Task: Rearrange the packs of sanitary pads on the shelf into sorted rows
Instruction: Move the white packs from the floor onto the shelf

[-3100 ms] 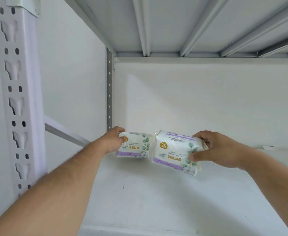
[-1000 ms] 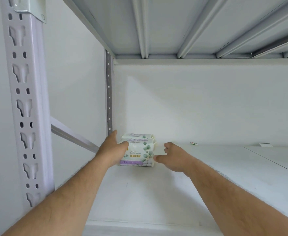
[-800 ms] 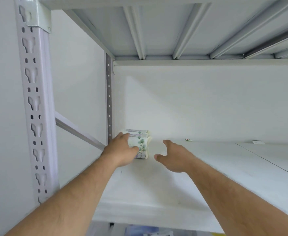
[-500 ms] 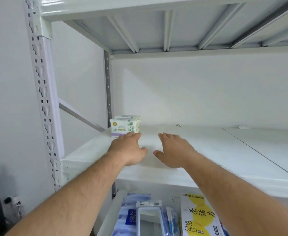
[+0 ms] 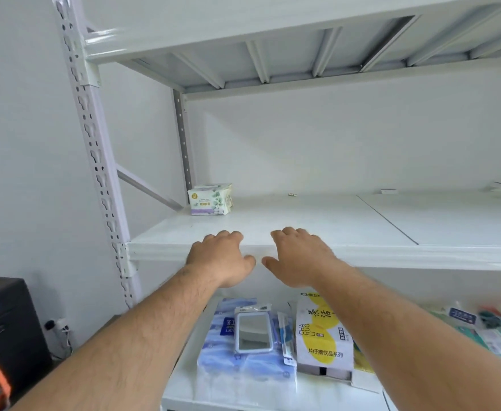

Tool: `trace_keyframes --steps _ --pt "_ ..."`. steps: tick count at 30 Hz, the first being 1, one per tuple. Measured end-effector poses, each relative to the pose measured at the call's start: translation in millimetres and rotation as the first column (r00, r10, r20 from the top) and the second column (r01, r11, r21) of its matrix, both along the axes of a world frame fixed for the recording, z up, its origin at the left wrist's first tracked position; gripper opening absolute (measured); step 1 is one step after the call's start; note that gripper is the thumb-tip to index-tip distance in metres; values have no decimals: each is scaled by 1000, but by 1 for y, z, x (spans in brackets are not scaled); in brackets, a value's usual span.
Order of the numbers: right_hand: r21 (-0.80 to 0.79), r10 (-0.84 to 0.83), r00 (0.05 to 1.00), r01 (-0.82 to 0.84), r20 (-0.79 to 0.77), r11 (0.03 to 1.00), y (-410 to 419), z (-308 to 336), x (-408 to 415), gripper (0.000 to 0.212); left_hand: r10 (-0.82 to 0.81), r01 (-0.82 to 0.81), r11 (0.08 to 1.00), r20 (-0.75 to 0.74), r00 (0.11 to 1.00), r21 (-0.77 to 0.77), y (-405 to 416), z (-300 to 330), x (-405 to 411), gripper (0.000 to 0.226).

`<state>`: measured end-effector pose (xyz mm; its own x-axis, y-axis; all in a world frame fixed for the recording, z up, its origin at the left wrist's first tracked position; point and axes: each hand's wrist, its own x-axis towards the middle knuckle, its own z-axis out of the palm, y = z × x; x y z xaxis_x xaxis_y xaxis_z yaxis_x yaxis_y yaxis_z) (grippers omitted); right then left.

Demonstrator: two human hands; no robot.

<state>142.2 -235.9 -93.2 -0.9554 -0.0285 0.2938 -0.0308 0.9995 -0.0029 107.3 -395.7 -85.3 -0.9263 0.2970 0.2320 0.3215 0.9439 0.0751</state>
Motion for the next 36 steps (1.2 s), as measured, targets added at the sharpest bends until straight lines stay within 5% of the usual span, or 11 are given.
trace_keyframes --steps 13,36 --pt "-16 -35 977 39 210 999 -50 -92 110 58 -70 58 996 174 982 73 -50 -96 97 58" --pt "-116 -34 762 142 646 983 37 -344 332 56 -19 156 971 592 806 -182 19 -325 300 63"
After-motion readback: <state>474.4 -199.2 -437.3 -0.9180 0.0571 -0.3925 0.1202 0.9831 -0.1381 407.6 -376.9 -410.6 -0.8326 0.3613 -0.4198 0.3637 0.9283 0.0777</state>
